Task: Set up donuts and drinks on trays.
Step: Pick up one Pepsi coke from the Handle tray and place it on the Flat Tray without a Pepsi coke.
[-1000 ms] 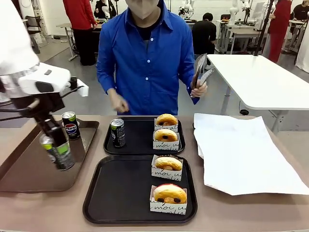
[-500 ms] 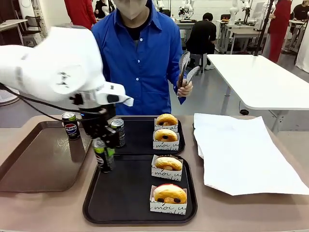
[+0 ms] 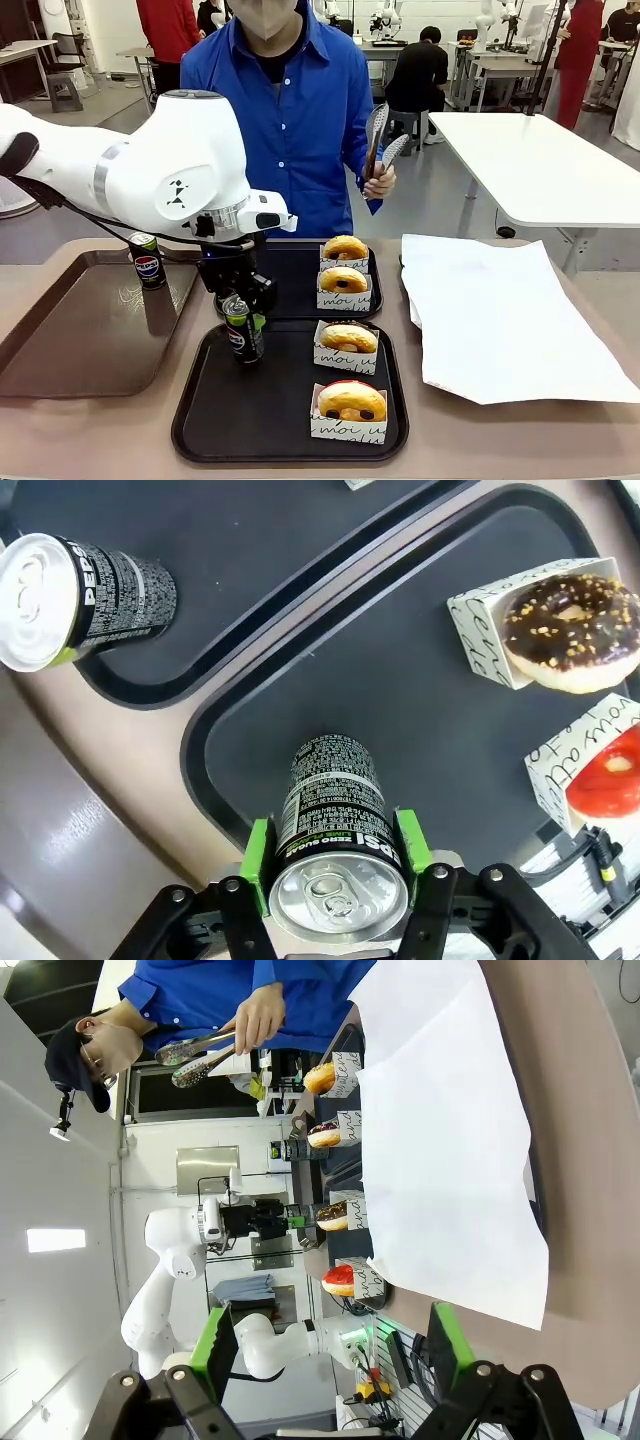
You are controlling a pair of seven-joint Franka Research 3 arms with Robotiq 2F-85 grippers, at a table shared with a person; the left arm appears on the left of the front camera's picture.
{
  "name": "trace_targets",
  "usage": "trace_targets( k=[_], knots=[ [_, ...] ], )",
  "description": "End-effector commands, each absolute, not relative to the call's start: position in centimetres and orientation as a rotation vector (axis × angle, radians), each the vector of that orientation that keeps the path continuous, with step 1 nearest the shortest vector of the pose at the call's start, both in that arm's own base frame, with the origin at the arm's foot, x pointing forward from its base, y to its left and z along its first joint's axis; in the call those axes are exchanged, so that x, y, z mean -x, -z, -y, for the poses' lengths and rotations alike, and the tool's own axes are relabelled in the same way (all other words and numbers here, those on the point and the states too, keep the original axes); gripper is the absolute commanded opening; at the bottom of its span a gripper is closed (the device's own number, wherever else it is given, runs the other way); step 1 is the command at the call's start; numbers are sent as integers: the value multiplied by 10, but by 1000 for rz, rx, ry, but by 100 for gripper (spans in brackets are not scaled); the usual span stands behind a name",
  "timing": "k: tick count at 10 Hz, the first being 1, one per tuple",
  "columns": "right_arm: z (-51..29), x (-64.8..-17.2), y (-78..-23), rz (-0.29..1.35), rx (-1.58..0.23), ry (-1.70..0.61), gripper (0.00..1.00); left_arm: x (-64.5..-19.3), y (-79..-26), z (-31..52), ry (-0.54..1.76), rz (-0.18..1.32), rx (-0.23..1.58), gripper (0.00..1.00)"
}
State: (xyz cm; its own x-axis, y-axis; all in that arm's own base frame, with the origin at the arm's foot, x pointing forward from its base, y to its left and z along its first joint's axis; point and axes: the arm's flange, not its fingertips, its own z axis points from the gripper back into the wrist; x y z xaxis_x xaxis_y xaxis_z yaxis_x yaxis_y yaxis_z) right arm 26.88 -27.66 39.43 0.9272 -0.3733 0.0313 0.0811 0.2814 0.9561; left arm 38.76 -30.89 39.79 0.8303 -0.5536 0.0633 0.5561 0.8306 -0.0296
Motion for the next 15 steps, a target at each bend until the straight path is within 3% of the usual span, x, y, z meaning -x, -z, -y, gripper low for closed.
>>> trace_targets(
  k=[1,2,3,6,7,8,9,13,15],
  knots=[
    [277,-269,-395,275,-1264,306,100,-386,-387,311,588,76,12,59],
    [277,-269,-395,275,-1264,306,100,-385,-385,312,596,73,-1,59],
    [277,-269,-395,275,-1264,306,100,-386,-387,313,610,65,-2,100],
    [277,-269,-395,275,-1264,306,100,-382,-403,311,629,74,23,100],
    [277,-269,-395,275,-1264,306,100,-370,-414,308,627,94,29,84],
    [277,-269,-395,275,-1264,306,100,-361,-427,302,634,112,36,95],
    [277,-269,-395,275,-1264,306,100,-353,-441,293,643,125,43,100],
    [277,-269,-395,275,-1264,306,100,-306,-464,248,631,198,14,100],
    [277,-269,-395,275,-1264,306,100,-310,-464,237,605,179,8,100]
  ],
)
